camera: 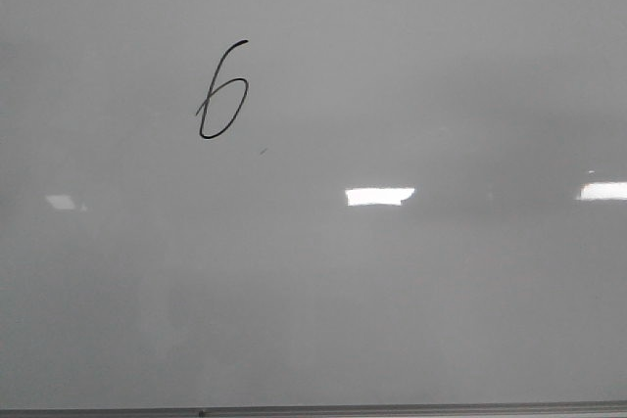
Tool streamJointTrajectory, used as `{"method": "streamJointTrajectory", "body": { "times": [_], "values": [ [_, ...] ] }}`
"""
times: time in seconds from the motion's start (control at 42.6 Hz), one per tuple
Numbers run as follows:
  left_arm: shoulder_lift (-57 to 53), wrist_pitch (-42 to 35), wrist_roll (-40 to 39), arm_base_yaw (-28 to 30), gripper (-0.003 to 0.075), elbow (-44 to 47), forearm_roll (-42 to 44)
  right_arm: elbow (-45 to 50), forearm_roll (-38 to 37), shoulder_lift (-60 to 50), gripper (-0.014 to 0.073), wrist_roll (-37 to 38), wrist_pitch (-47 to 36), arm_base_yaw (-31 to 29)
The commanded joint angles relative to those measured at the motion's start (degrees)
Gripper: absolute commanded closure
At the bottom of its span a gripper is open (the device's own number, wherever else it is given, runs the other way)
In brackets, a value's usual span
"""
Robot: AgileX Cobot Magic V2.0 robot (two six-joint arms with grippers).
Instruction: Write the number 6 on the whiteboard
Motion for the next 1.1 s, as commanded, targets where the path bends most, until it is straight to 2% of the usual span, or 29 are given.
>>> {"method": "streamJointTrajectory", "body": {
  "times": [0.0, 0.141, 0.399, 0.61, 0.844, 0.915, 0.962, 1.079],
  "values": [
    [0.0, -10.2, -1.7, 7.5, 0.0661, 1.5, -1.7, -0.4, 0.4, -1.3, 0.0106, 0.3, -5.0, -0.9],
    [3.1, -22.0, -1.7, 13.9, 0.0661, 6.1, -8.4, -0.3, 0.4, -1.4, 0.0106, 0.3, -5.2, -0.9],
    [16.9, -34.6, -1.7, 14.0, 0.0656, 6.4, -8.9, -0.3, 0.5, -1.4, 0.0106, 0.3, -5.3, -0.9],
    [28.7, -39.8, -1.7, 14.0, 0.0656, 2.1, -8.3, -0.3, 0.5, -1.4, 0.0106, 0.3, -5.1, -0.9],
    [37.3, -40.3, -1.7, 14.0, 0.0653, -2.9, -8.3, -0.3, 0.5, -1.4, 0.0106, 0.3, -5.1, -0.9],
    [38.6, -40.3, -1.7, 14.0, 0.0622, -3.9, -8.3, -0.3, 0.5, -1.4, 0.0106, 0.3, -4.9, -0.9],
    [38.8, -40.3, -1.7, 14.0, 0.0575, -4.4, -8.3, -0.3, 0.5, -1.4, 0.0106, 0.3, -4.7, -0.9],
    [38.9, -40.2, -1.7, 14.0, 0.0411, -4.5, -8.3, -0.3, 0.5, -1.4, 0.0106, 0.3, -4.5, -0.9]
  ]
}}
